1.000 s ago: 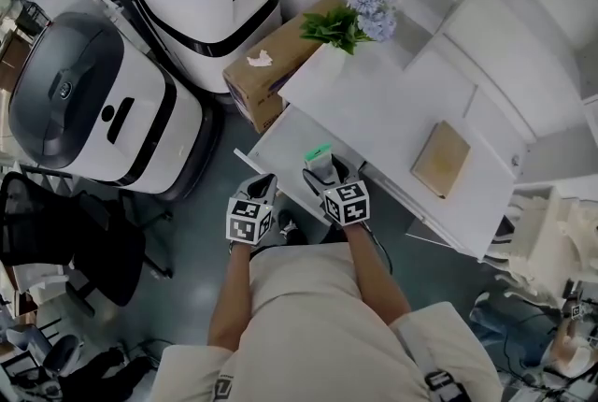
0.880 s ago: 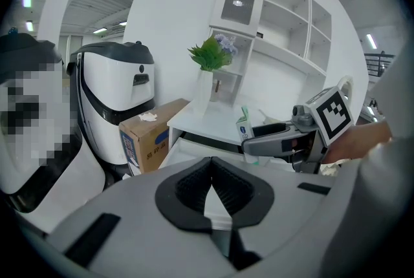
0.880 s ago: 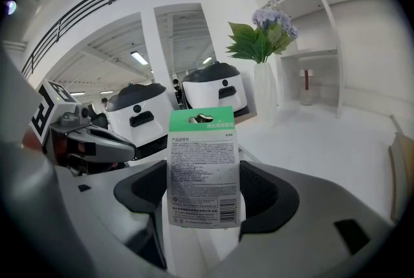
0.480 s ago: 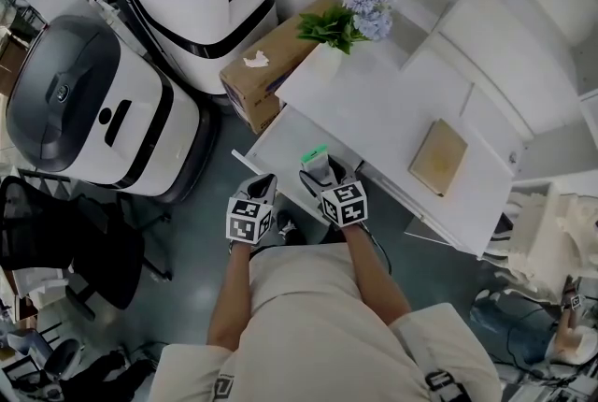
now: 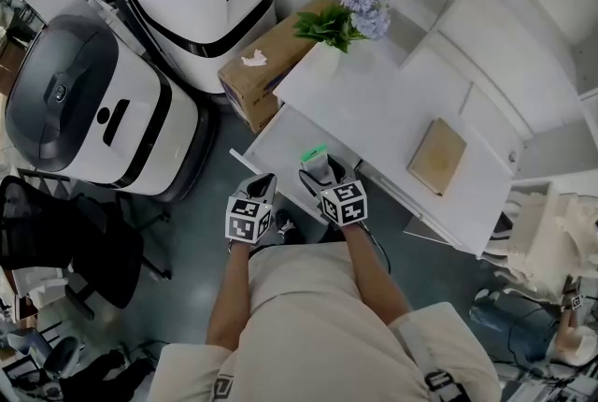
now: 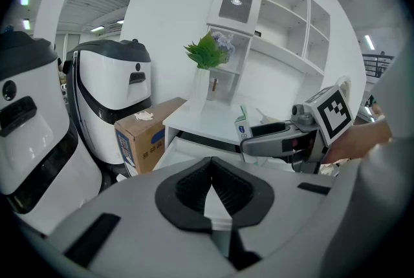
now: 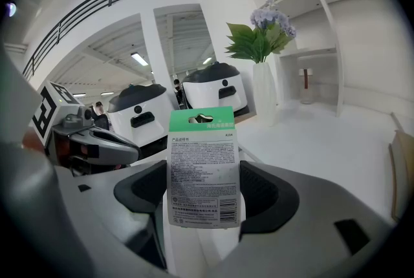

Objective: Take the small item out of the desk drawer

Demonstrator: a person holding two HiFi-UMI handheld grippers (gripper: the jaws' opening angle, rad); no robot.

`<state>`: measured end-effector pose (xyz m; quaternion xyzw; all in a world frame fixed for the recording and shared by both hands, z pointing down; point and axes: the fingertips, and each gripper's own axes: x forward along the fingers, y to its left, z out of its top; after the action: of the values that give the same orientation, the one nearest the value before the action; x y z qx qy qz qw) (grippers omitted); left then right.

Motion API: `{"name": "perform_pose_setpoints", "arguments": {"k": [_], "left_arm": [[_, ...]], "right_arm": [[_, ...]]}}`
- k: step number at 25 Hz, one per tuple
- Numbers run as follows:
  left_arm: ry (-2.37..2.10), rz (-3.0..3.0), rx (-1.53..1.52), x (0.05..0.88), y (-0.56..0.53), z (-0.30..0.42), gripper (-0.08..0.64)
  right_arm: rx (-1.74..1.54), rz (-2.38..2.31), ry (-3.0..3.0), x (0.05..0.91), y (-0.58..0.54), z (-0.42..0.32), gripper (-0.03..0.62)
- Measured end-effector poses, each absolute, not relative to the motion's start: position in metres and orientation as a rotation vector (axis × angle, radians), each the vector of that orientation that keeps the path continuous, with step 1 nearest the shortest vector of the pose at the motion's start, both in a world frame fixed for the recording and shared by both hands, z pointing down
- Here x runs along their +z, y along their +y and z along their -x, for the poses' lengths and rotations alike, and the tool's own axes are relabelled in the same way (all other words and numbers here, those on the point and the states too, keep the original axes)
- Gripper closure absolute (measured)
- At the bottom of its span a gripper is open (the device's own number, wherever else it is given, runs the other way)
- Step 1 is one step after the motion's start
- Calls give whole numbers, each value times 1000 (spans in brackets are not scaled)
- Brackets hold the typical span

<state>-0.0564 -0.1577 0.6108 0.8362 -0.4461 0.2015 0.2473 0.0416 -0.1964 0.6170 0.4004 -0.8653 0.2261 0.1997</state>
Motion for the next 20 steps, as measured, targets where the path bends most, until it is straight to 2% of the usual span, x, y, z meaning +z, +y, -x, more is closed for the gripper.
{"name": "perform_pose_setpoints", "arguments": {"k": [20], "left_arm": [[-1218,-2279,561,612,-158,56,543]], "right_arm": [[643,-1124,-2424,618,-197,-44,227]]}}
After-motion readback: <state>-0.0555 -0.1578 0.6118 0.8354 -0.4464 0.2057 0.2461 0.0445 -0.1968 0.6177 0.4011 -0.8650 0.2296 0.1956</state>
